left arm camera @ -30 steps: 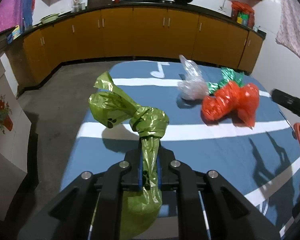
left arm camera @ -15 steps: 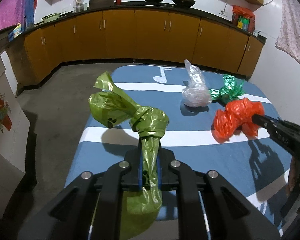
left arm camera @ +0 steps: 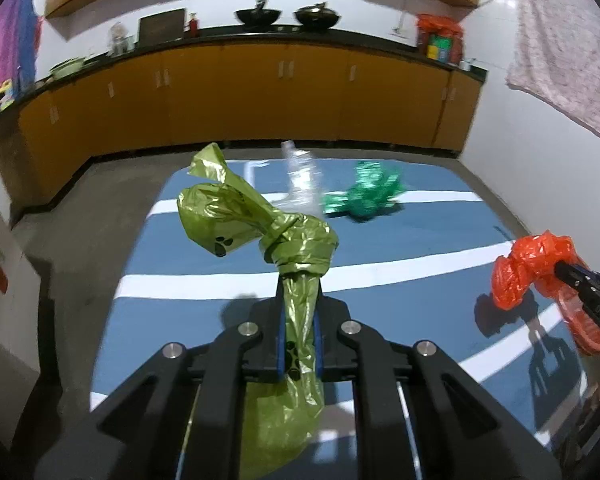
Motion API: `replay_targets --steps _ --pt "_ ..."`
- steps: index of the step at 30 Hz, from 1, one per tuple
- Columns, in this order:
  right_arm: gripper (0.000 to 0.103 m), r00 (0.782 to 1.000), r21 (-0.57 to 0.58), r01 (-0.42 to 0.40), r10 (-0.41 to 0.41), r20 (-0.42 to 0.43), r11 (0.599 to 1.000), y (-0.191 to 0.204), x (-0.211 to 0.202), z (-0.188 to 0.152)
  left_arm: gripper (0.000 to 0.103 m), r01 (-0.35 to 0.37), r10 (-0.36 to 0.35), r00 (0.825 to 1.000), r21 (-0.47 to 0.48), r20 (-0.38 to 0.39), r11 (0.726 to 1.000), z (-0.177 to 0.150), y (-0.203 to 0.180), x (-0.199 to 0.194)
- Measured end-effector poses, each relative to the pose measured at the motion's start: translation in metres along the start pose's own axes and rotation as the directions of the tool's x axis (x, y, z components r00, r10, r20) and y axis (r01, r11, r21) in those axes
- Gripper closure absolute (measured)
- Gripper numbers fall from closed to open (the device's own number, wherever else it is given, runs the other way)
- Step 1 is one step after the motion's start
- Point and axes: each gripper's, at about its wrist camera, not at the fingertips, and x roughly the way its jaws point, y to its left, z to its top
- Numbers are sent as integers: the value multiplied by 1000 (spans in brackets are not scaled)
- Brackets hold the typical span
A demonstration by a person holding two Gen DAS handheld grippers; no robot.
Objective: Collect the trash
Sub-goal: 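Carry both bags over the basket and open both grippers to drop them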
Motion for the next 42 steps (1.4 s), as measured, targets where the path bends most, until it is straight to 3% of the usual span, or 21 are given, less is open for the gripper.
replay_targets --steps 10,27,42 --pt "94 991 129 104 -113 67 986 -73 -54 -16 92 89 -91 996 102 15 991 5 -75 -19" --pt "94 961 299 238 -268 63 924 -157 -82 -42 92 208 -209 978 254 -23 945 -1 -196 -17" --pt "94 937 388 307 -347 35 869 -198 -83 -51 92 380 -372 924 289 -85 879 -6 -281 -9"
